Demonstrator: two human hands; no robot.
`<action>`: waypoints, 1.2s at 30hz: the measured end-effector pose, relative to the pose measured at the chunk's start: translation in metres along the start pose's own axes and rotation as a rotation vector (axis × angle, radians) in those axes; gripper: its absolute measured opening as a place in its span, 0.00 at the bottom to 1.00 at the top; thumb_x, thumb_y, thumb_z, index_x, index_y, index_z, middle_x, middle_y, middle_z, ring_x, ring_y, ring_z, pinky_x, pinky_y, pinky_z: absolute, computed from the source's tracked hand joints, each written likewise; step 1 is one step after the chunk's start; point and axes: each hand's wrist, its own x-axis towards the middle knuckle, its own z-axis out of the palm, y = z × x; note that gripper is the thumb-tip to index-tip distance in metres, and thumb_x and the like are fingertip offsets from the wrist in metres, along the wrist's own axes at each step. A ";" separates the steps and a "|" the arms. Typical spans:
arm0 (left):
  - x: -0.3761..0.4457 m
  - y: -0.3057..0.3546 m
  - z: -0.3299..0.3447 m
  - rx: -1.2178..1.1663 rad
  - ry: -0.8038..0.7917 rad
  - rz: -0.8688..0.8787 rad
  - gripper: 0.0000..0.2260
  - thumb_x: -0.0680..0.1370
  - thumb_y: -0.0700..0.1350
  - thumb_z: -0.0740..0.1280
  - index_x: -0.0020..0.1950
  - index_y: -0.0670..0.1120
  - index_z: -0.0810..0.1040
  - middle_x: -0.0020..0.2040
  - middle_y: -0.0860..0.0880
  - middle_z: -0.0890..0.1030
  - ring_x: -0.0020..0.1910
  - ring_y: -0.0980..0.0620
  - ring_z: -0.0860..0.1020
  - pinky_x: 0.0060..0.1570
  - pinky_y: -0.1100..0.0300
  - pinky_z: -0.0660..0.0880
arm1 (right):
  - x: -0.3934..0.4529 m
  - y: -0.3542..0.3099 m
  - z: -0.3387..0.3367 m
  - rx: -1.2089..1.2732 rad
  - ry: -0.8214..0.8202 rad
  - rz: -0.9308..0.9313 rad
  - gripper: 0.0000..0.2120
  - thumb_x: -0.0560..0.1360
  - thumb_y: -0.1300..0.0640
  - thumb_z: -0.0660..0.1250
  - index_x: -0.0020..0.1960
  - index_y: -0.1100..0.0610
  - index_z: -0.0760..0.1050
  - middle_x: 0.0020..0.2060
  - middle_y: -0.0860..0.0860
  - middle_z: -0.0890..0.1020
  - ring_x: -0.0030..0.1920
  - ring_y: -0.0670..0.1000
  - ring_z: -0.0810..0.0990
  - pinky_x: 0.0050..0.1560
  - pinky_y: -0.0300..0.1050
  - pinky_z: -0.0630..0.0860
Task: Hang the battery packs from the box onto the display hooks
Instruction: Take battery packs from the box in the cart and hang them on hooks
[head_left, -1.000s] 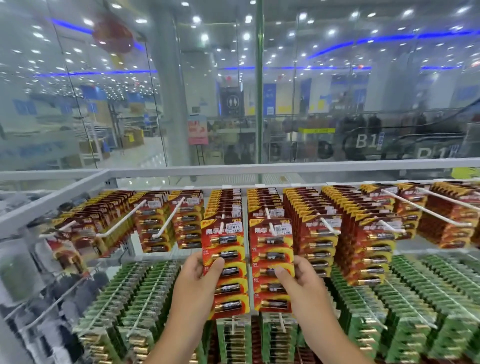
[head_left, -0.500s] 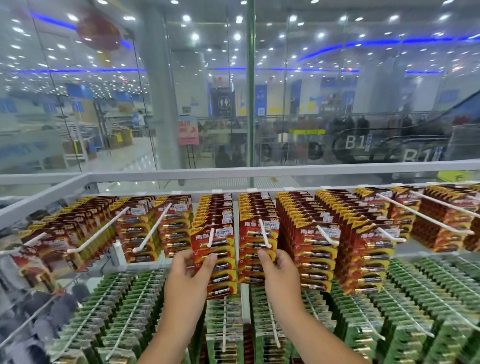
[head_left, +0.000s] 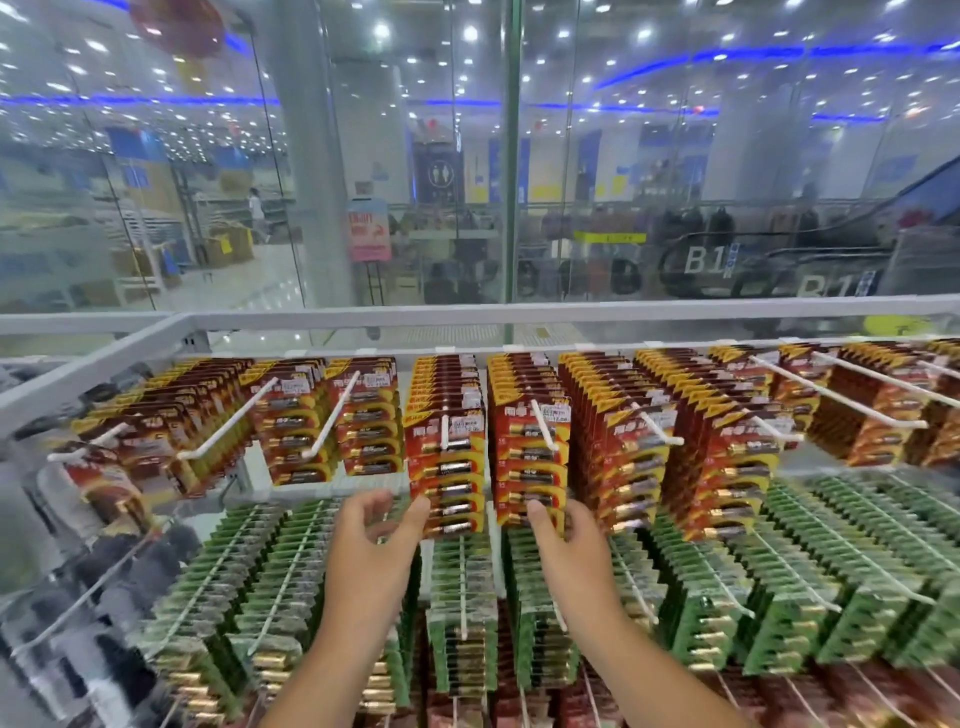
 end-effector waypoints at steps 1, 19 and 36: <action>-0.004 -0.003 -0.004 -0.002 -0.017 -0.006 0.18 0.79 0.57 0.72 0.65 0.53 0.74 0.62 0.56 0.77 0.55 0.63 0.75 0.57 0.54 0.72 | -0.007 0.002 -0.001 0.000 -0.003 0.021 0.29 0.80 0.36 0.66 0.75 0.51 0.70 0.62 0.45 0.78 0.61 0.49 0.77 0.61 0.47 0.75; -0.130 -0.004 0.056 0.016 -0.453 0.001 0.15 0.80 0.58 0.69 0.65 0.58 0.74 0.64 0.60 0.75 0.54 0.68 0.75 0.54 0.58 0.70 | -0.132 0.028 -0.151 0.150 0.188 -0.006 0.12 0.82 0.48 0.69 0.64 0.44 0.76 0.59 0.43 0.80 0.61 0.46 0.80 0.60 0.51 0.76; -0.442 0.028 0.395 0.029 -0.829 0.052 0.10 0.80 0.51 0.73 0.59 0.54 0.78 0.59 0.56 0.80 0.51 0.63 0.79 0.47 0.74 0.74 | -0.266 0.178 -0.560 0.206 0.578 0.013 0.08 0.81 0.56 0.71 0.59 0.48 0.79 0.48 0.47 0.82 0.48 0.47 0.81 0.46 0.34 0.76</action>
